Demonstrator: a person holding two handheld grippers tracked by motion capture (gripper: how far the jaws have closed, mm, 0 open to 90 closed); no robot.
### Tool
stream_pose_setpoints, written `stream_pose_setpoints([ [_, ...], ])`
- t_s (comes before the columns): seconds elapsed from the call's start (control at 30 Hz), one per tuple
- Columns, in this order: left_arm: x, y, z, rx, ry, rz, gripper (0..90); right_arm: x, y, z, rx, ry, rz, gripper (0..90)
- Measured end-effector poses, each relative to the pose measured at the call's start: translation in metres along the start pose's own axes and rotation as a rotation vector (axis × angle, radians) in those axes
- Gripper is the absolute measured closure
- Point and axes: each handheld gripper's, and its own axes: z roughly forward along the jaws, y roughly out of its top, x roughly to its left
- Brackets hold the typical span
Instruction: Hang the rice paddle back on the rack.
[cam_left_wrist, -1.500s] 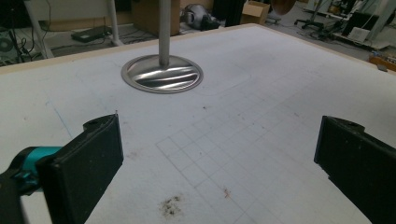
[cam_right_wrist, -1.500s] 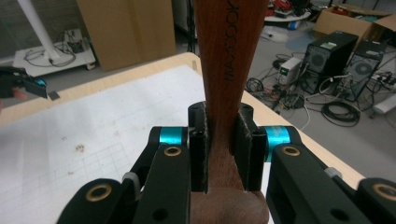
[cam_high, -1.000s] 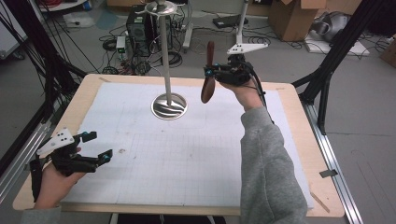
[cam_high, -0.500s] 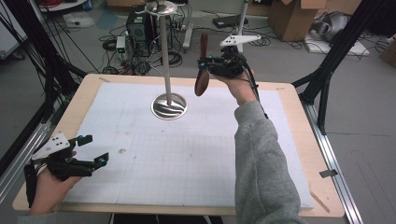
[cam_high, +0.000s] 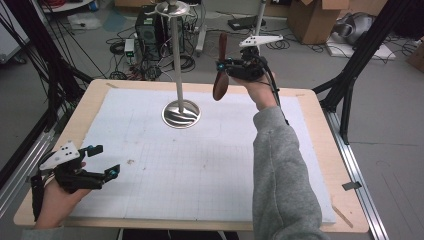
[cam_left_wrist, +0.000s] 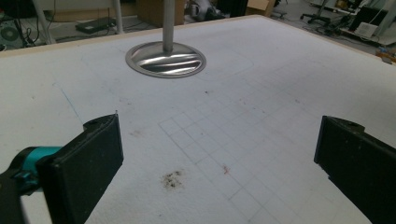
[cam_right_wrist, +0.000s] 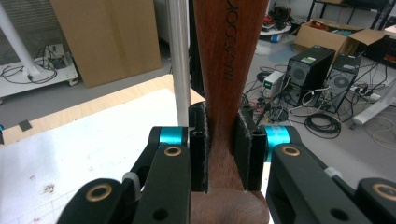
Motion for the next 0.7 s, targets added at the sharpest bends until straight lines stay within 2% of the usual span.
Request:
stream_pose_setpoints([
  [0.13,0.0,-0.001,0.0,0.004,0.0,0.0,1.7,-0.001,0.004,-0.001,0.005,-0.003,-0.009,77.5],
  [0.23,0.001,0.0,-0.001,0.001,0.001,0.001,1.7,-0.004,0.005,-0.003,-0.006,-0.009,0.013,77.6],
  [0.37,0.002,-0.001,-0.002,0.0,0.002,-0.002,1.7,-0.005,0.01,-0.007,0.001,-0.02,0.008,77.6],
  [0.43,0.001,-0.001,-0.001,-0.001,0.002,-0.005,1.7,-0.005,0.012,-0.007,0.001,-0.011,0.022,77.6],
  [0.63,-0.001,-0.001,0.0,0.002,-0.002,-0.001,1.7,-0.003,0.019,-0.006,0.027,-0.01,0.006,77.6],
  [0.7,-0.003,-0.001,0.0,-0.001,-0.002,0.002,1.7,0.001,0.026,-0.006,0.04,-0.015,-0.018,77.6],
])
